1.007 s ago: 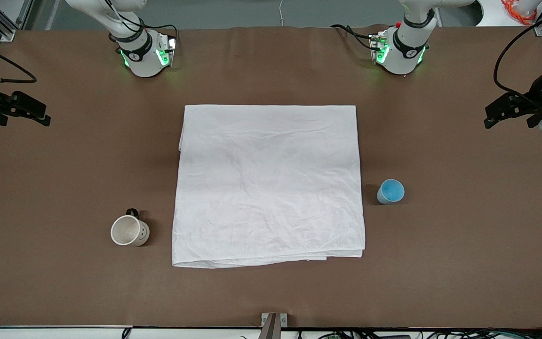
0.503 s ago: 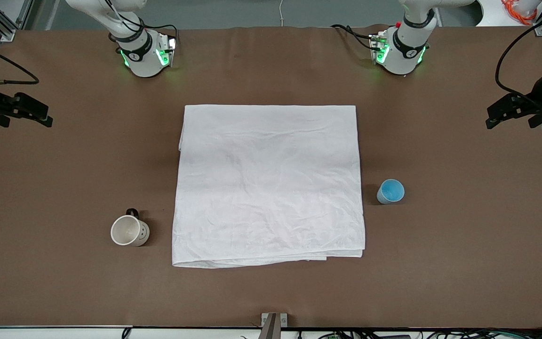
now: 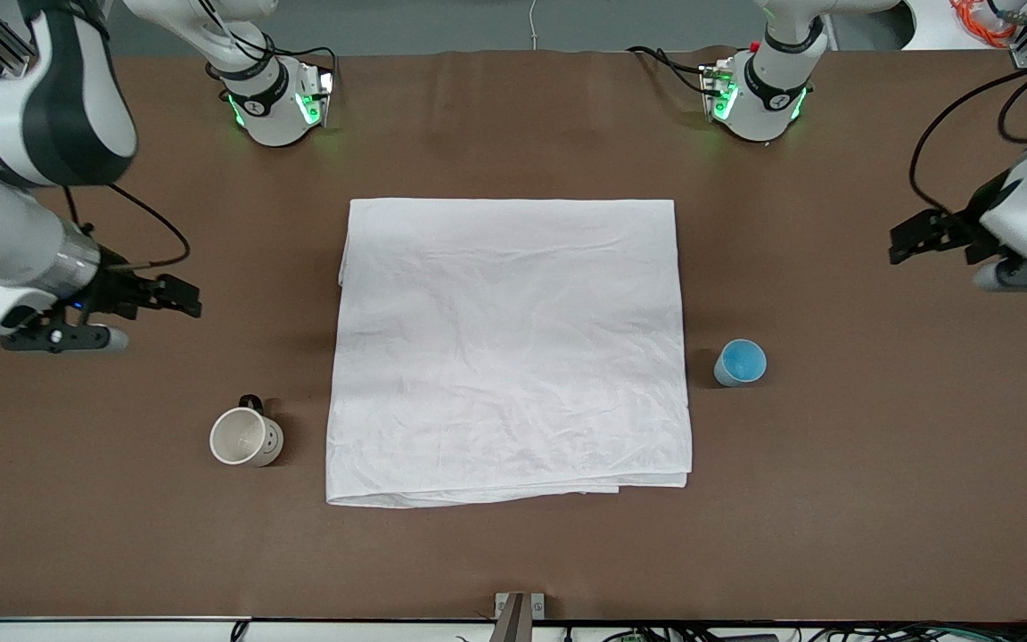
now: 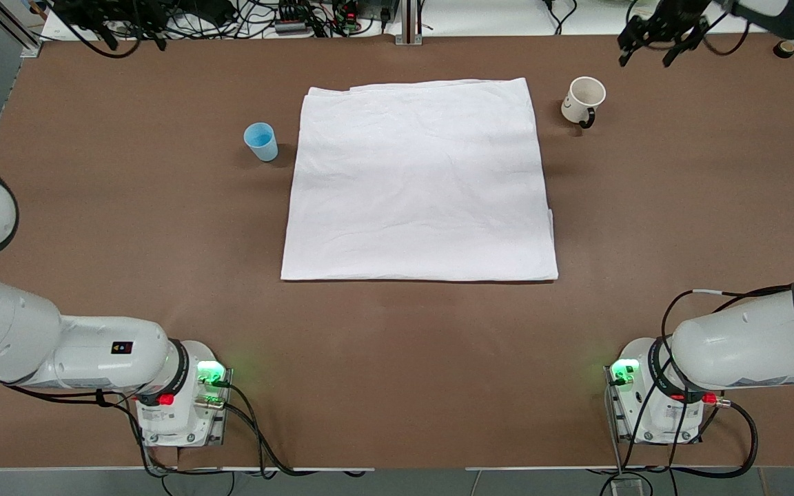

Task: Place blue cup into white mug on cloth
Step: 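Reach the right gripper to the white mug while the left gripper grasps the cup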

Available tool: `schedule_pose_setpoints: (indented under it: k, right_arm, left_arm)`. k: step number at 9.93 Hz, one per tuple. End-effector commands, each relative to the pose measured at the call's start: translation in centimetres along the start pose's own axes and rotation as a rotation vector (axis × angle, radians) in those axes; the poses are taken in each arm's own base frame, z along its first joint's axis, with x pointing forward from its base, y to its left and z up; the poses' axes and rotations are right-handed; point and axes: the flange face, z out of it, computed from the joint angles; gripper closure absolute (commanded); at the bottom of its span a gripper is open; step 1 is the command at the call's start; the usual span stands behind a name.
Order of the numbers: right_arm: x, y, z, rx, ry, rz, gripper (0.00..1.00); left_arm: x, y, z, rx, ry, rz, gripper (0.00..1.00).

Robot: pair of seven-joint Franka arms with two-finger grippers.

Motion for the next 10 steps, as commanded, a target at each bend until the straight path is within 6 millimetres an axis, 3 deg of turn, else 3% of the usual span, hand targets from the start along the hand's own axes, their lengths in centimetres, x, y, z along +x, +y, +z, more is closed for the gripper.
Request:
schedule_pose_setpoints:
  k: [1,3,6,7,10]
  right_arm:
    - [-1.0,-0.2,5.3,0.017,0.019,0.019,0.00]
    - [-0.2,-0.4,10.3,0.018,0.032,0.025,0.01]
    - [-0.7,-1.6,16.0,0.016,0.114,0.005,0.01]
    - [-0.2,-1.8,17.7,0.016,0.138,0.003,0.01]
    - [1.2,-1.5,22.1,0.019,0.200,0.031,0.01]
  left_arm:
    - [3.2,3.8,4.0,-0.008,-0.012,0.062,0.01]
    - [5.6,5.8,8.3,-0.006,-0.001,0.088,0.01]
    - [8.1,7.7,16.0,-0.006,-0.055,0.112,0.01]
    - [8.4,8.2,17.8,-0.003,-0.066,0.098,0.01]
    - [8.6,12.5,21.6,0.015,-0.061,0.058,0.01]
